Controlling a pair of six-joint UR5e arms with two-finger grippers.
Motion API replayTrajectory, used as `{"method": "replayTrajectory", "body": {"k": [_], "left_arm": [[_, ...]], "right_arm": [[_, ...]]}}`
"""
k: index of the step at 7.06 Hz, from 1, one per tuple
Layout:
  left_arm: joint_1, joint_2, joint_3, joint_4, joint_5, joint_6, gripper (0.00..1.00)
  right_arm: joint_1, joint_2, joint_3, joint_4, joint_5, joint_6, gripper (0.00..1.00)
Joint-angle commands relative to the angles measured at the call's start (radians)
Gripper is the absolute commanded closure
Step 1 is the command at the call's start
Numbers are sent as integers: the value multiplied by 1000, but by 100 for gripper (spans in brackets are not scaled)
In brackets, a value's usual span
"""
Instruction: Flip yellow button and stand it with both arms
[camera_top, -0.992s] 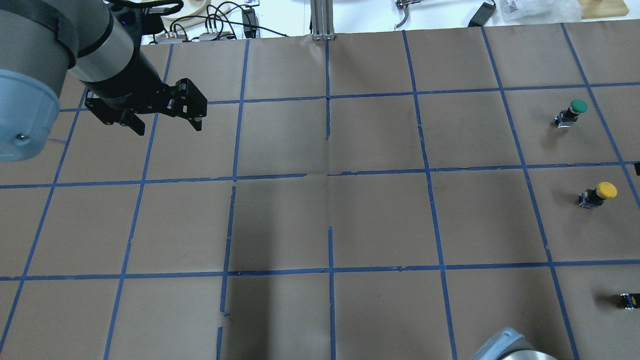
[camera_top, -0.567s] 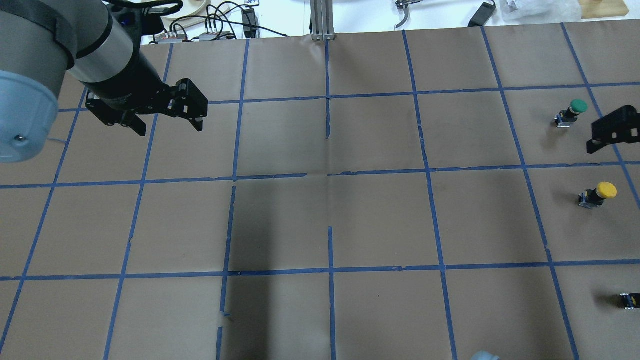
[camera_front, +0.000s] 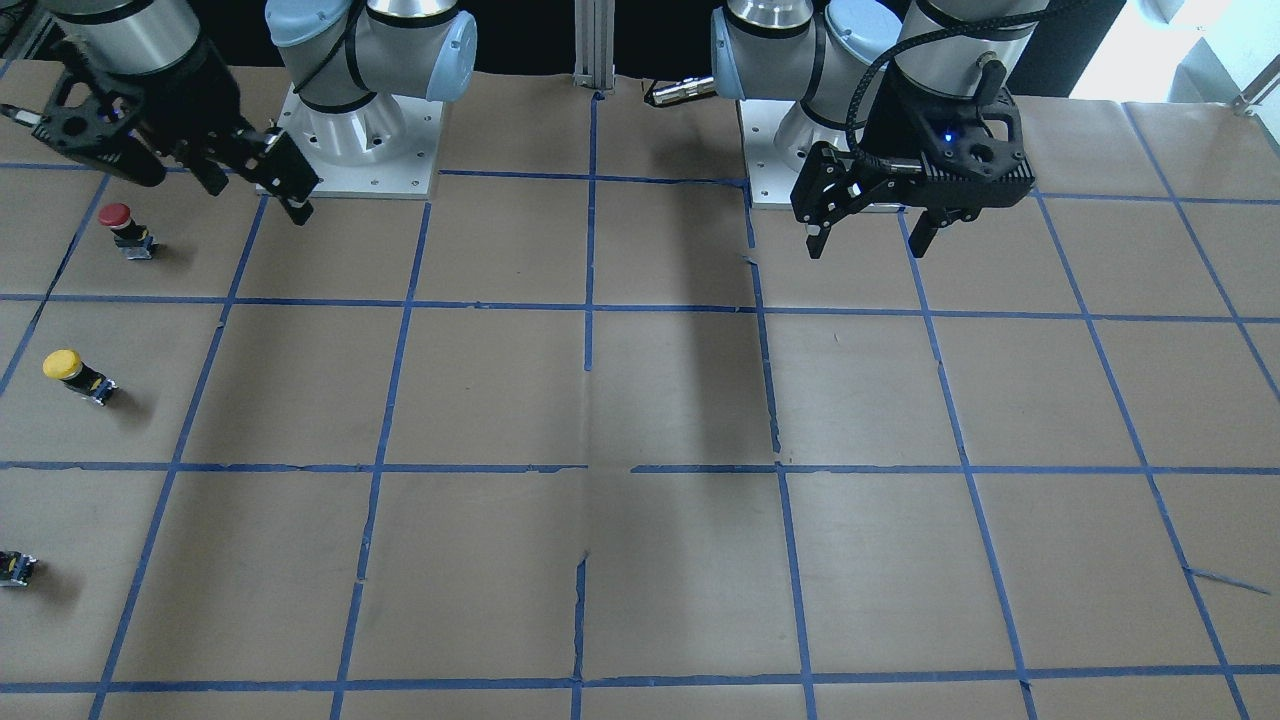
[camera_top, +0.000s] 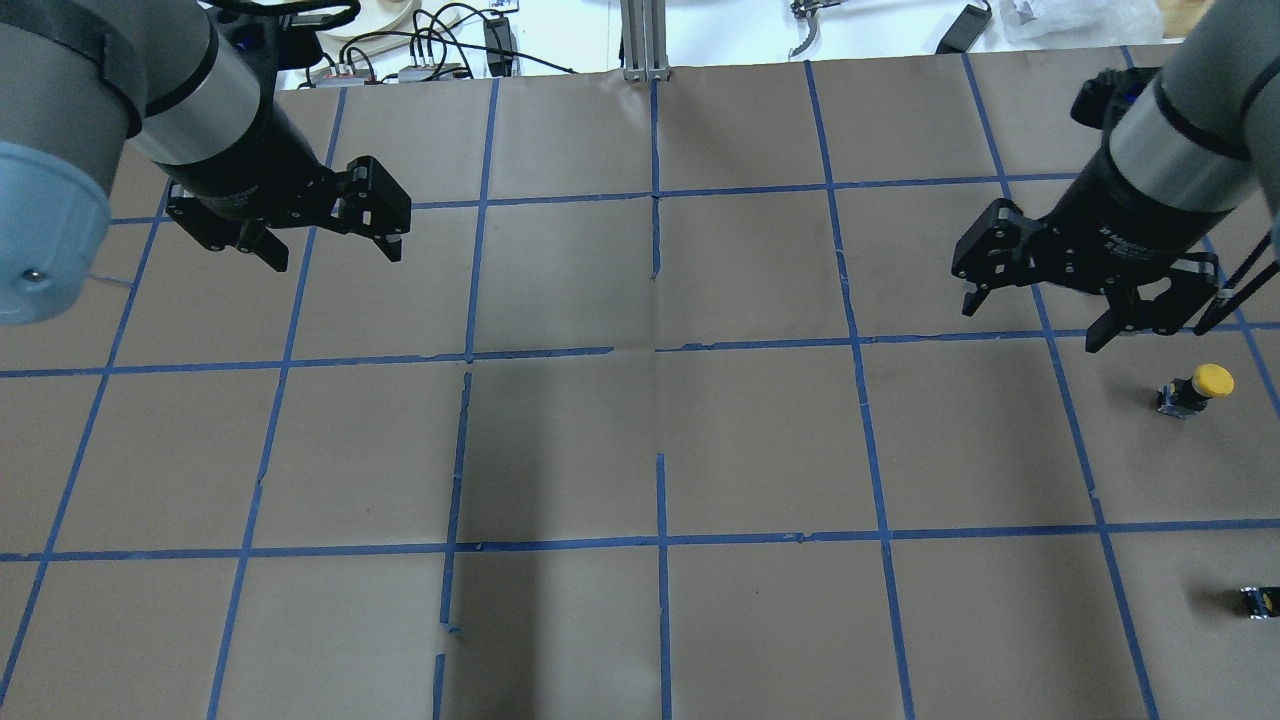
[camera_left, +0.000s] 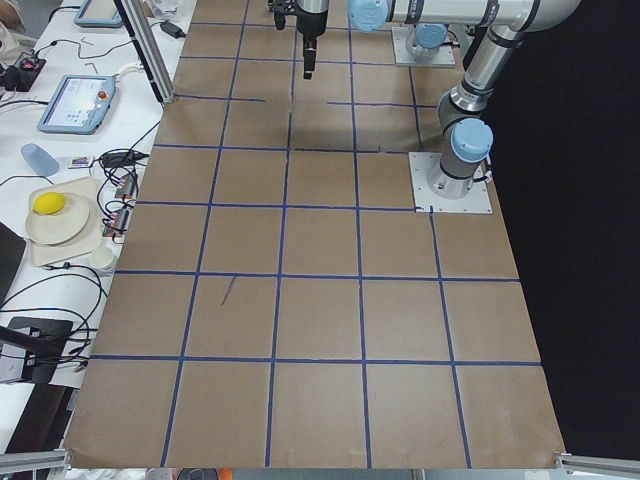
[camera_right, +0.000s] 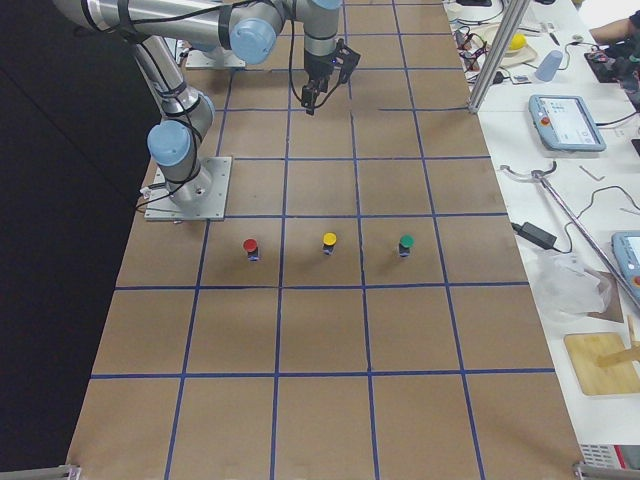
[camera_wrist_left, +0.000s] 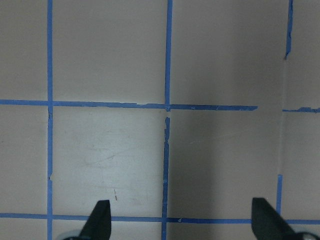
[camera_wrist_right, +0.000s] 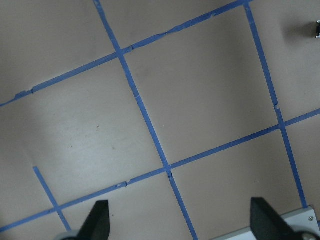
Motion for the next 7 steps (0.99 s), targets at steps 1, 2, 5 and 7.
{"method": "replayTrajectory", "body": {"k": [1,2,5,7], "left_arm": [[3,1,0,0,1,1,0],[3,1,0,0,0,1,0],[4,1,0,0,0,4,0],[4,1,0,0,0,4,0]], "right_arm": [[71,-6,-73,115,-36,16,0],[68,1,-78,117,-28,15,0],[69,14,-89,107,-19,19,0],[69,11,-88,112,-19,19,0]]}}
